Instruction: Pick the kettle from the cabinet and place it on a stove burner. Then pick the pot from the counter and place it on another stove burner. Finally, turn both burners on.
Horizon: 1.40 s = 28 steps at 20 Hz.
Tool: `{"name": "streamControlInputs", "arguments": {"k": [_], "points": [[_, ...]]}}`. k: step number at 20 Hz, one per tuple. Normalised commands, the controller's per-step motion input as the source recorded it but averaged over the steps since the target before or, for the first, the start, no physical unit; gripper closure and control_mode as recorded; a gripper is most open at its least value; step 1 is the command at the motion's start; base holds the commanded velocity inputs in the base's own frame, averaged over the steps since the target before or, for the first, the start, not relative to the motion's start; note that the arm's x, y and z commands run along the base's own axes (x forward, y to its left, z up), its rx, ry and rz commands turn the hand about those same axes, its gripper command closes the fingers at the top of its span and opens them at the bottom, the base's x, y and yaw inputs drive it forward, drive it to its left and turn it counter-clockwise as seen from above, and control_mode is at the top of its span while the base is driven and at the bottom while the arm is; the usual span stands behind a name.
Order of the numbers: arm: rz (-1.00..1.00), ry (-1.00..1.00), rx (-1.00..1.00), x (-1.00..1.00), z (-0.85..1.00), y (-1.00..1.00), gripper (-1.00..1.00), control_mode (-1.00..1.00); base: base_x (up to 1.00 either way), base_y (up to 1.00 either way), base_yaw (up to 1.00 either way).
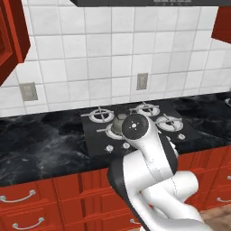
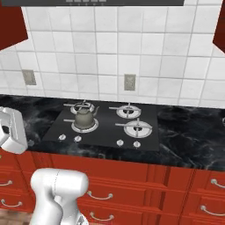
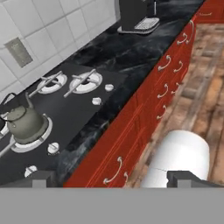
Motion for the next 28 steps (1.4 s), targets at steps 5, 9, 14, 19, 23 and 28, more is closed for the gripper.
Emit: {"name": "streamControlInputs", "arguments": {"k": [5, 9, 14, 19, 23, 28], "points": [[0.0, 0.0, 0.0, 0.0, 0.0, 0.0, -1.0, 1.0, -0.85, 0.14, -0.03], [0.0, 0.0, 0.0, 0.0, 0.0, 0.0, -1.0, 1.0, -0.77, 0.39, -0.01], [0.0, 0.0, 0.0, 0.0, 0.0, 0.0, -1.0, 1.0, -0.58, 0.71, -0.01], [0.0, 0.0, 0.0, 0.0, 0.0, 0.0, -1.0, 1.0, -0.4, 0.87, 0.0], [0.0, 0.0, 0.0, 0.0, 0.0, 0.0, -1.0, 1.0, -0.23, 0.95, 0.0], [0.0, 0.0, 0.0, 0.0, 0.0, 0.0, -1.0, 1.0, -0.01, 0.93, -0.04]]}}
